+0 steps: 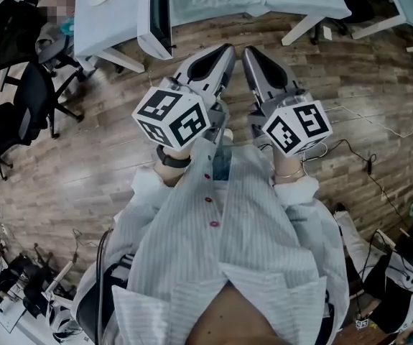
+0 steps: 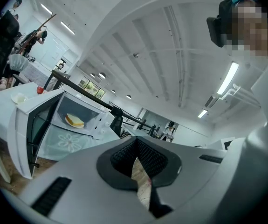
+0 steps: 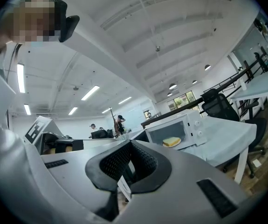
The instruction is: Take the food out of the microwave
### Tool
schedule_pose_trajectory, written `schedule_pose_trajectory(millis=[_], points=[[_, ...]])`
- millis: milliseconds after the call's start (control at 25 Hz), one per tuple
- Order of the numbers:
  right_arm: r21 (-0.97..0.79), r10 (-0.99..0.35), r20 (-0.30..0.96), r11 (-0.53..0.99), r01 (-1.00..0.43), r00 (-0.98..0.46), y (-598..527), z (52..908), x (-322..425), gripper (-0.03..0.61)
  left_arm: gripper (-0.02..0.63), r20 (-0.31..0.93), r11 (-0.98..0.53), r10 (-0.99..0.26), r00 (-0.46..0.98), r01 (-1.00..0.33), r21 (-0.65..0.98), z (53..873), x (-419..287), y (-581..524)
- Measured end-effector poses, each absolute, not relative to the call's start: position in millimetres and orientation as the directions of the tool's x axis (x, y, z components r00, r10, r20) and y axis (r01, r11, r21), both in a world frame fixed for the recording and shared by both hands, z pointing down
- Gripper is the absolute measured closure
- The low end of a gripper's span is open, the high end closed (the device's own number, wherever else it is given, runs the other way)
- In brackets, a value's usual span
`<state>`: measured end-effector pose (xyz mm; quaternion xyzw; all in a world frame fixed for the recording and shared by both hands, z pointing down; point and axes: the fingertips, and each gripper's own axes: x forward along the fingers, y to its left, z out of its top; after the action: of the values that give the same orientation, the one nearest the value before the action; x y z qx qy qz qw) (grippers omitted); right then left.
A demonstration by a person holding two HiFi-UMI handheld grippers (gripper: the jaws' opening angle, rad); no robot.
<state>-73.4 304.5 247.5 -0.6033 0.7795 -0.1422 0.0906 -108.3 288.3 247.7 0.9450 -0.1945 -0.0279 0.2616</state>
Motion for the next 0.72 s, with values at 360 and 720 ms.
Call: schedule_pose_trajectory(millis=[360,720], points=[[-0.35,-0.97,0.036,0.214,-0.912,-0.241,238.1,249.2,-47.3,0.546,0.606,0.056,-0.787,-0.365,0.929,-0.34,0.514,250.0,-78.8,224.9],[-0.347,-0.969,0.025,0.221,-0.911,-0.245,158.8,255.3,-19.7,0.546,0.606,0.054,-0.781,-0.369,0.928,-0.341,0.524,257.2,-51.4,151.3]])
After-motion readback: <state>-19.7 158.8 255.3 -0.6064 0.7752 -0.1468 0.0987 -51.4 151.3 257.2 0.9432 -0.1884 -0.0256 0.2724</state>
